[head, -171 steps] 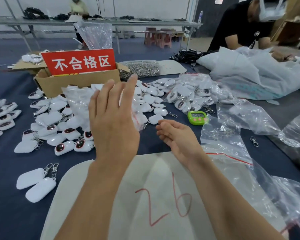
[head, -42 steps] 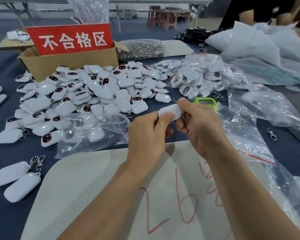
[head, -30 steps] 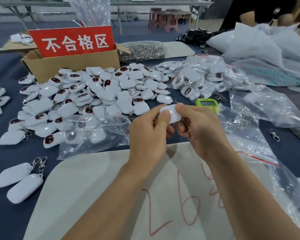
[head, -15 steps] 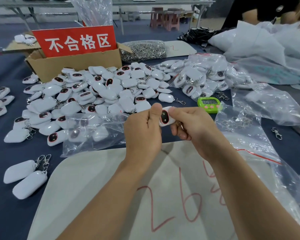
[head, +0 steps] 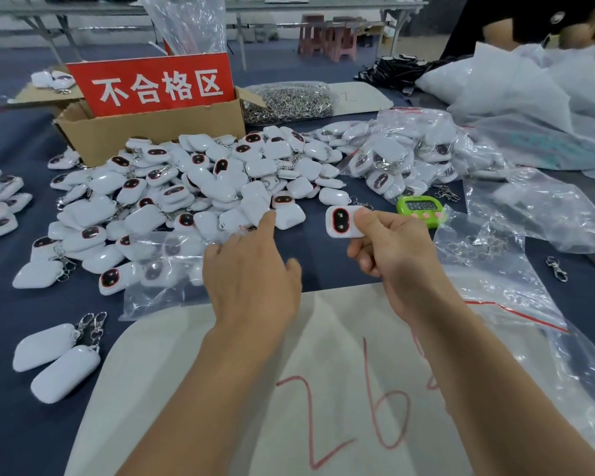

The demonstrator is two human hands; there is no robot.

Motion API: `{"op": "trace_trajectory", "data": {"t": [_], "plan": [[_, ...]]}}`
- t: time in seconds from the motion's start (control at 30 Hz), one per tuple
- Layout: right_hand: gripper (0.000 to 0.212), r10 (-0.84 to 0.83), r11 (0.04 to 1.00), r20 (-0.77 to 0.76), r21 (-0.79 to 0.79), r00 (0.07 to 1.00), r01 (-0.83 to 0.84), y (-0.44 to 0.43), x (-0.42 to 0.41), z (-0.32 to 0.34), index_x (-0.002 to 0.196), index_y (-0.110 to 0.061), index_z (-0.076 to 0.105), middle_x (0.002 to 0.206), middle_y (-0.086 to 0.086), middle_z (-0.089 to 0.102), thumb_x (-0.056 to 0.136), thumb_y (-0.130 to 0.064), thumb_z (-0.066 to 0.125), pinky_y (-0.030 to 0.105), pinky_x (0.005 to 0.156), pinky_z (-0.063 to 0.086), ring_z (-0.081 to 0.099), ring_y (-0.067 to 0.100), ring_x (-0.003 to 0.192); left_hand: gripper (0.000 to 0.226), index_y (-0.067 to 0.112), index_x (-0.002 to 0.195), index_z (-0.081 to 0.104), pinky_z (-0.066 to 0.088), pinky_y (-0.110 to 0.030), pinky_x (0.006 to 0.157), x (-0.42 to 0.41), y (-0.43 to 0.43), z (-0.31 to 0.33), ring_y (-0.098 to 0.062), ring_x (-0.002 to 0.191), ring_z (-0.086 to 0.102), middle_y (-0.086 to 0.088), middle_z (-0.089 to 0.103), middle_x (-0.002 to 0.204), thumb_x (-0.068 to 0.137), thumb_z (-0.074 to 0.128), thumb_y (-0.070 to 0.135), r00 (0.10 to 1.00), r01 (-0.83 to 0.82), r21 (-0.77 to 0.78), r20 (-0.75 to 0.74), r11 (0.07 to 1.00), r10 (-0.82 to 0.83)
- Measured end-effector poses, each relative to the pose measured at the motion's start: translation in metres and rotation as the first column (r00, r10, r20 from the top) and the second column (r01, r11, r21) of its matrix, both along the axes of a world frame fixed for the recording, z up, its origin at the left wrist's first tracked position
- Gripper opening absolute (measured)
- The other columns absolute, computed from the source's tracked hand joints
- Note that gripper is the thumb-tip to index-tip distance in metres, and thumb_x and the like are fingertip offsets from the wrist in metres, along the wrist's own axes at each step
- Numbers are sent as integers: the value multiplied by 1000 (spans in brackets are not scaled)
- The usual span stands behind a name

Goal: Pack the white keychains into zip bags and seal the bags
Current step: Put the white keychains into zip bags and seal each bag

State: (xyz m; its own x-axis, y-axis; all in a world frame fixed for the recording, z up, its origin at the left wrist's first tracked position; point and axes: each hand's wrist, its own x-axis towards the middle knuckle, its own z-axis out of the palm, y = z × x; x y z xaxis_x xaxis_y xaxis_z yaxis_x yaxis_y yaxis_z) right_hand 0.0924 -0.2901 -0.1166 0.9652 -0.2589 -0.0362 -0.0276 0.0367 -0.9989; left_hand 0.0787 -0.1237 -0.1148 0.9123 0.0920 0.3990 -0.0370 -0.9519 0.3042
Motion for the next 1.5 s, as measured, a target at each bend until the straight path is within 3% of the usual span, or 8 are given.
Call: {"op": "trace_trajectory", "data": {"t": [0.13,0.27,0.37,0.67,1.03,1.23,1.37,1.5], "plan": [[30,23,1000,-3,16,1000,-23,1,0,-3,86,-3,71,61,7,65,107,-14,51,20,42,35,46,14,46,49,22,144,54,24,-35,77,5,1,-2,-24,74,35,-7,74,93,95,53,19,999,-24,-78,-41,997,21],[27,77,997,5,-4,997,-77,3,0,-5,92,6,69,68,10,68,105,-4,47,24,46,37,52,15,52,52,23,140,49,31,-38,80,6,6,-1,-27,86,62,0,72,99,92,64,37,997,-57,59,-50,997,60],[27,85,996,3,0,996,-85,4,0,-5,90,-1,71,71,10,70,104,-3,48,23,46,39,54,15,54,60,24,146,40,22,-34,76,10,12,-3,-25,76,50,1,71,93,89,60,24,992,-69,74,-99,995,76],[25,122,991,32,-59,992,-120,2,-5,2,74,-4,71,70,12,72,98,-7,63,23,47,41,54,16,53,55,25,142,57,39,-35,78,0,-8,2,-23,66,45,15,45,62,88,58,16,969,212,-390,204,896,-140],[6,161,976,108,-168,981,-141,12,-9,4,88,-21,81,59,17,58,90,-18,76,32,59,40,45,15,53,51,30,144,54,52,-36,75,-5,-15,3,-19,73,57,10,56,74,94,53,20,900,431,-504,307,749,-311],[20,-114,993,334,55,936,102,-5,-2,9,96,-17,82,60,4,65,85,-10,68,19,51,40,46,11,48,44,26,132,65,43,-20,65,1,-7,10,-9,62,49,13,53,71,95,53,8,916,341,-718,398,607,-44],[33,-90,920,167,-365,982,147,10,16,-15,116,-25,78,82,-12,74,88,-11,67,29,73,52,65,7,71,40,23,123,71,37,-12,57,13,11,27,-2,55,46,17,54,71,93,49,8,877,309,-826,439,472,194],[69,224,504,-23,-853,974,-136,39,34,-30,158,-28,39,158,-2,45,93,-25,64,41,120,29,33,19,148,40,13,122,71,44,-12,67,25,37,50,7,71,56,17,60,83,92,46,4,784,331,-834,503,442,363]]}}
